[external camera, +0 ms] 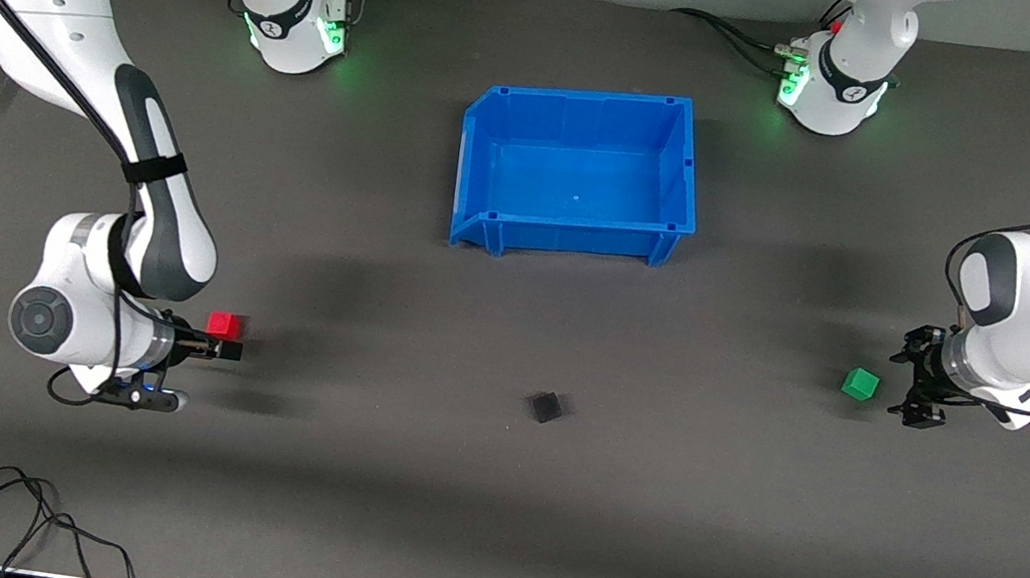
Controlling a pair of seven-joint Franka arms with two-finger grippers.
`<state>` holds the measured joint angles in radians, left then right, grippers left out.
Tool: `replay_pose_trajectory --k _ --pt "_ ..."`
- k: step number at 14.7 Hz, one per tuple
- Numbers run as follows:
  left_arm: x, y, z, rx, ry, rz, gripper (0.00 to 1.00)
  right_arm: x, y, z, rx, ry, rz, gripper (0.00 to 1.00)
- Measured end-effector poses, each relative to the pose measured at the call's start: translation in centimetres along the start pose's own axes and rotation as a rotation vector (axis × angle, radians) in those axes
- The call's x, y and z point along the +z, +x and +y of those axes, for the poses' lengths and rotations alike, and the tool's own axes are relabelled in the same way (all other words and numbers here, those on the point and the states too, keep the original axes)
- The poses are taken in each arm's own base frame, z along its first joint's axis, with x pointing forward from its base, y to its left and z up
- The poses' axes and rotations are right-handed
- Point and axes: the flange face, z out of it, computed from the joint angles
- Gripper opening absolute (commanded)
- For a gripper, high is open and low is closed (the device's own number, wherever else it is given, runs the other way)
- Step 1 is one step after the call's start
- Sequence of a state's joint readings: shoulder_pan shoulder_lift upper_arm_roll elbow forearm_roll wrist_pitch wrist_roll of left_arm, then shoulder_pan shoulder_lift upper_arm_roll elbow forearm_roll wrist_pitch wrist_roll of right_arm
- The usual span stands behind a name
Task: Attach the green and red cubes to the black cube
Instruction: 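Close the right gripper on the red cube while the left gripper grasps green, then carry the red cube with the right gripper while the left gripper carries the green cube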
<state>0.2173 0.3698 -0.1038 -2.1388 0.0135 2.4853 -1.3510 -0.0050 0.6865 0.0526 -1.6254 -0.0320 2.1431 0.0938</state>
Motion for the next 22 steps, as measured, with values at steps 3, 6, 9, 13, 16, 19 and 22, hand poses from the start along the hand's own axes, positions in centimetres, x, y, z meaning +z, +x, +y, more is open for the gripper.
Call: replay_pose_trajectory --k 3,6,9,13,16,19,22 --pt "1.1 -0.6 0.2 0.172 0.0 -0.004 0.88 1.5 -0.3 0.0 0.0 0.001 0.004 1.0" --pt "2.3 -0.4 0.1 0.252 0.01 -0.01 0.88 2.1 -0.6 0.2 0.002 0.001 0.002 1.0" --pt "2.6 -1.5 0.3 0.281 0.01 -0.012 0.86 3.3 -1.1 0.4 0.004 0.002 0.009 1.0" --pt "2.6 -1.8 0.4 0.292 0.008 -0.011 0.86 3.6 -1.2 0.4 0.003 0.002 0.009 0.98" --pt "3.1 -1.8 0.3 0.301 0.016 -0.014 0.86 3.7 -1.4 0.4 0.004 0.001 0.005 0.98" --pt "4.1 -1.6 0.1 0.319 0.032 -0.009 0.82 3.7 -1.7 0.5 0.005 0.0 0.003 0.98" --pt "4.7 -1.3 0.4 0.322 0.038 -0.008 0.31 3.6 -2.0 0.5 0.005 0.0 0.0 0.87"
